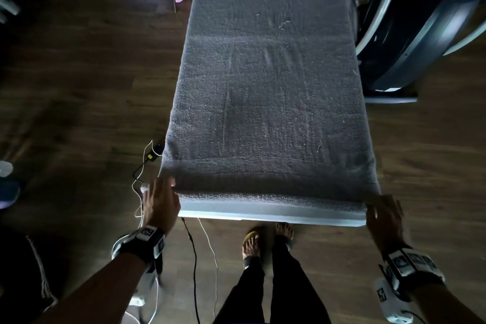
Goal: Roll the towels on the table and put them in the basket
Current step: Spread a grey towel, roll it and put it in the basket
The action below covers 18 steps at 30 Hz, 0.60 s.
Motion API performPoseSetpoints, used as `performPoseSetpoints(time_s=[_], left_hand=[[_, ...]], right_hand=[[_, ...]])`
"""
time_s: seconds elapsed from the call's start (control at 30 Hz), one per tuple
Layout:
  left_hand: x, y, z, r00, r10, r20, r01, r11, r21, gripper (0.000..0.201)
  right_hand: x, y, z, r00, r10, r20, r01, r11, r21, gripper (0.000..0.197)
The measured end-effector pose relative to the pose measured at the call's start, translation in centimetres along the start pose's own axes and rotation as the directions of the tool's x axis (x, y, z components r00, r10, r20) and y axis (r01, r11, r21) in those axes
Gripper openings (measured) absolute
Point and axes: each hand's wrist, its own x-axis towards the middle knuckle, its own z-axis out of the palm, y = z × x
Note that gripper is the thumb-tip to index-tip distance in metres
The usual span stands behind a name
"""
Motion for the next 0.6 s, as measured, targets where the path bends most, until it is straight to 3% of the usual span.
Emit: performPoseSetpoints(time_s=[0.1,0.17,0.27,0.4,0.5,0.6], left_hand=[[-1.9,-0.2,1.0,0.99,0.108,0.095,-0.103,0.993,-0.055,0.038],[-2.3,-0.6,1.3,0.986,0.107,0.127,-0.1,0.993,-0.058,0.042],[-1.6,-1.1,1.6,0.991,0.124,0.041,-0.121,0.99,-0.076,0.029],[-0.4,-1.0,1.1,0.993,0.116,-0.005,-0.116,0.989,-0.087,0.024],[0.3,-0.3,-0.3,0.99,0.128,0.059,-0.128,0.992,-0.008,0.029],[0.9,-0.1,-0.5,0.98,0.127,0.151,-0.14,0.987,0.081,0.03]], right_hand=[[-1.2,-0.3,0.9,0.989,-0.15,0.008,0.149,0.989,0.008,0.037],[-1.4,-0.2,1.0,0.991,-0.119,0.061,0.119,0.993,0.005,0.037],[-1.0,0.3,1.1,0.993,-0.085,0.079,0.083,0.996,0.031,0.043],[0.2,-0.5,0.2,0.994,-0.05,0.099,0.043,0.997,0.067,0.036],[0.3,-0.5,-0.4,0.992,-0.075,0.106,0.069,0.996,0.061,0.04],[0.6,-0.7,-0.8,0.987,-0.046,0.153,0.06,0.994,-0.088,0.029]])
